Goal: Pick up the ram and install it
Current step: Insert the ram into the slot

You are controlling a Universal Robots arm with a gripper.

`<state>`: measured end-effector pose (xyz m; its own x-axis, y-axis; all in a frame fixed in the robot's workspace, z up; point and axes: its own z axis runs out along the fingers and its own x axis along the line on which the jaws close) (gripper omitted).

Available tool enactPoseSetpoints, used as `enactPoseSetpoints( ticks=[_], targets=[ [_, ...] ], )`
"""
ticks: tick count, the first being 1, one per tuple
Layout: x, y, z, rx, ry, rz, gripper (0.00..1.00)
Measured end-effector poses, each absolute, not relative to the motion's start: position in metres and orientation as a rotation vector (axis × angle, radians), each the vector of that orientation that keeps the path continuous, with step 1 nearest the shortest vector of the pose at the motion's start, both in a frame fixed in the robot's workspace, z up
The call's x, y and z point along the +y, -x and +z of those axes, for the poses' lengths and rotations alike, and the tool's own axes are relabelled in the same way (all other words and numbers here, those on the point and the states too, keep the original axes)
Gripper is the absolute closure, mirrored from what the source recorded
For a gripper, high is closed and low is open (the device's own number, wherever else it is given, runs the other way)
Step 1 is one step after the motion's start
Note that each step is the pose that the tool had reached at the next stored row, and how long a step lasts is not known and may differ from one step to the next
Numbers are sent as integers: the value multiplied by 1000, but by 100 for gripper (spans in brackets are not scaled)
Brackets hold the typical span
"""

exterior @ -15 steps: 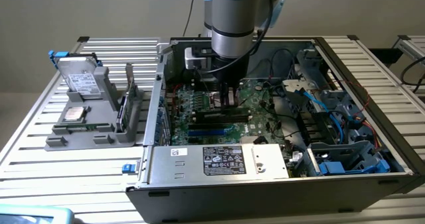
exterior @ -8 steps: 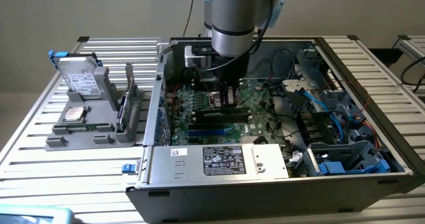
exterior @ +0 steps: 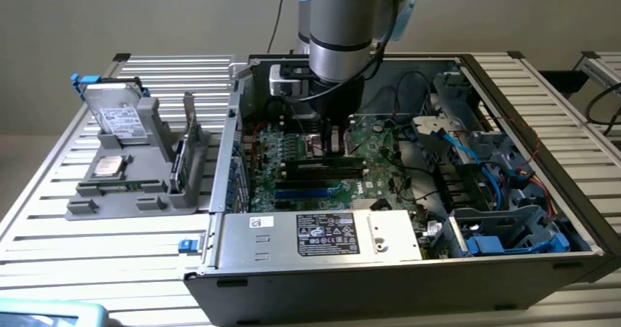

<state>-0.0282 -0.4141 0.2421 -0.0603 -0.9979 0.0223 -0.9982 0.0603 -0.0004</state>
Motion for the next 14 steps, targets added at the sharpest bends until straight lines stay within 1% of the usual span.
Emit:
enactPoseSetpoints(
  ticks=[4, 5, 9, 12, 14],
  targets=[
    [-414, 28, 242, -2276, -2142, 25, 87],
    [-414, 28, 242, -2272, -2141, 17, 87],
    [-414, 28, 242, -2241, -2122, -57, 87],
    [-414, 25, 243, -2221, -2108, -90, 87],
    [-414, 20, 245, -2216, -2106, -97, 87]
  ],
)
